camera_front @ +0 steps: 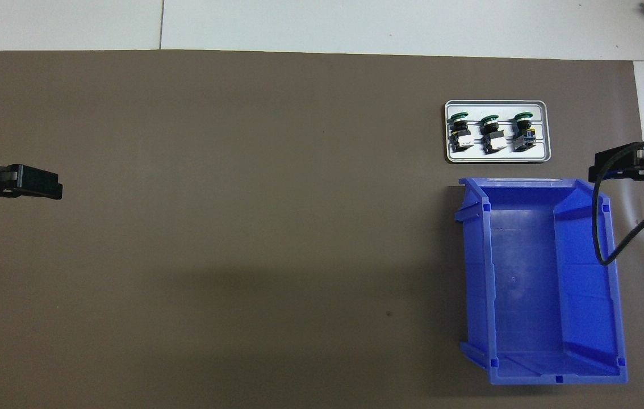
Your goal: Place and press button with both arms
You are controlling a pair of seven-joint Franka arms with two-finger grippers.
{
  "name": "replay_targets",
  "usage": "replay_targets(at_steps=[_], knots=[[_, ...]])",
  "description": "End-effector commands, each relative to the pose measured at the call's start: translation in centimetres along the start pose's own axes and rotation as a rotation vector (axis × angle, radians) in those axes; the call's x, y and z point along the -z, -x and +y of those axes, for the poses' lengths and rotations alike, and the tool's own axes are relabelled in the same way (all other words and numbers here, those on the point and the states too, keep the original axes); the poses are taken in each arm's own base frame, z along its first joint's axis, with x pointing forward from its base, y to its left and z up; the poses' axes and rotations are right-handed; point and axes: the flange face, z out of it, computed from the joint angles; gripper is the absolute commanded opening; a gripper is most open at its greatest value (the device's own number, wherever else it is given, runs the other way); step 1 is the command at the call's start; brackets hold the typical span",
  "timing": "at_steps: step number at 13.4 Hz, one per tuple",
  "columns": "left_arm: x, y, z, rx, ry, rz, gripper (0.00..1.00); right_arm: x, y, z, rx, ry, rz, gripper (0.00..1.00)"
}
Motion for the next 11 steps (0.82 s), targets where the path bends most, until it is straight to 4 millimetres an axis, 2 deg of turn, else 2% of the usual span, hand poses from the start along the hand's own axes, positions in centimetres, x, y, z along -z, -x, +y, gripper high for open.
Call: replay_targets(at_steps=[1, 7, 9, 11], knots=[[0.6, 0.5, -0.3, 0.000, -0.015, 0.001, 1.00, 0.1, 0.7, 0.0, -0.018, 0.007, 0.011, 1.00], [0.6, 0.5, -0.3, 0.000, -0.015, 0.001, 1.00, 0.2, 0.8, 0.2, -0.009, 0.001, 0.007, 1.00], [0.6, 0.5, -0.3, 0.000, -0.015, 0.001, 1.00, 1.1, 1.4, 0.4, -0.005, -0.013, 0.013, 1.00], [0.6, 0.5, -0.3, 0.000, -0.015, 0.001, 1.00, 1.2, 0.9, 0.0, 0.005, -0.017, 0.051, 0.99]])
